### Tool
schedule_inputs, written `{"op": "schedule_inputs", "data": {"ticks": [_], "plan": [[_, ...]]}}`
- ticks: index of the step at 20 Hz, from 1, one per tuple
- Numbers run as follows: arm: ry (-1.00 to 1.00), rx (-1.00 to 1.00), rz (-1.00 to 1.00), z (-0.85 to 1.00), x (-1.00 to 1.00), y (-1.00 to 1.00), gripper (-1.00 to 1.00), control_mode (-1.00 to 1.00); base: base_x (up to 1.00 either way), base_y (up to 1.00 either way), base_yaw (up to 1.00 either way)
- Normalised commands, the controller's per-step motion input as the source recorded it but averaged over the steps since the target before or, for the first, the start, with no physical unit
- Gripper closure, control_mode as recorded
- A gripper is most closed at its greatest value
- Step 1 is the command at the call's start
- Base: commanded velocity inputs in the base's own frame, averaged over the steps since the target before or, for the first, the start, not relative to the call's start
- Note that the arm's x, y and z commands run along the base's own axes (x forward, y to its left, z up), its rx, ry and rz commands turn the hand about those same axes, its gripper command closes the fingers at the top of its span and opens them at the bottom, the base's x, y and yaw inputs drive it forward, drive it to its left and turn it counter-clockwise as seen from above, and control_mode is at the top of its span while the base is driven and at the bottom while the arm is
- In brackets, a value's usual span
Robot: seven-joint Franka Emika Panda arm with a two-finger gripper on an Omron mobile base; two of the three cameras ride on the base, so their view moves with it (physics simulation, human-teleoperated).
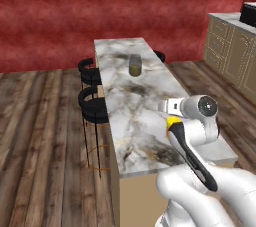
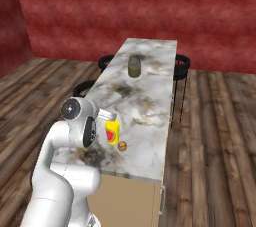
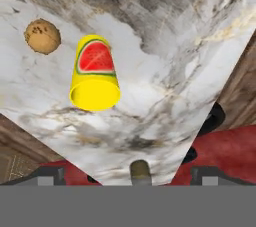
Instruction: Open the cabinet directly in front. Then move the beer and the cup to the dining counter with the jar on it.
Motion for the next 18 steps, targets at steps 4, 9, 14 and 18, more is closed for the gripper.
{"op": "schedule_inputs", "data": {"ticks": [4, 9, 14, 18], "plan": [[-0.35, 0.00, 0.10, 0.62, -0.62, 0.00, -1.00, -1.00, 0.00, 0.00, 0.00], [-0.12, 0.00, 0.05, 0.31, -0.50, 0.00, -1.00, -1.00, 0.00, 0.00, 0.00], [0.05, -0.01, 0.00, 0.20, -0.35, 0.05, -1.00, -1.00, 0.00, 0.00, 0.00], [0.03, -0.02, 0.00, 0.02, -0.36, 0.12, -1.00, -1.00, 0.00, 0.00, 0.00]]}}
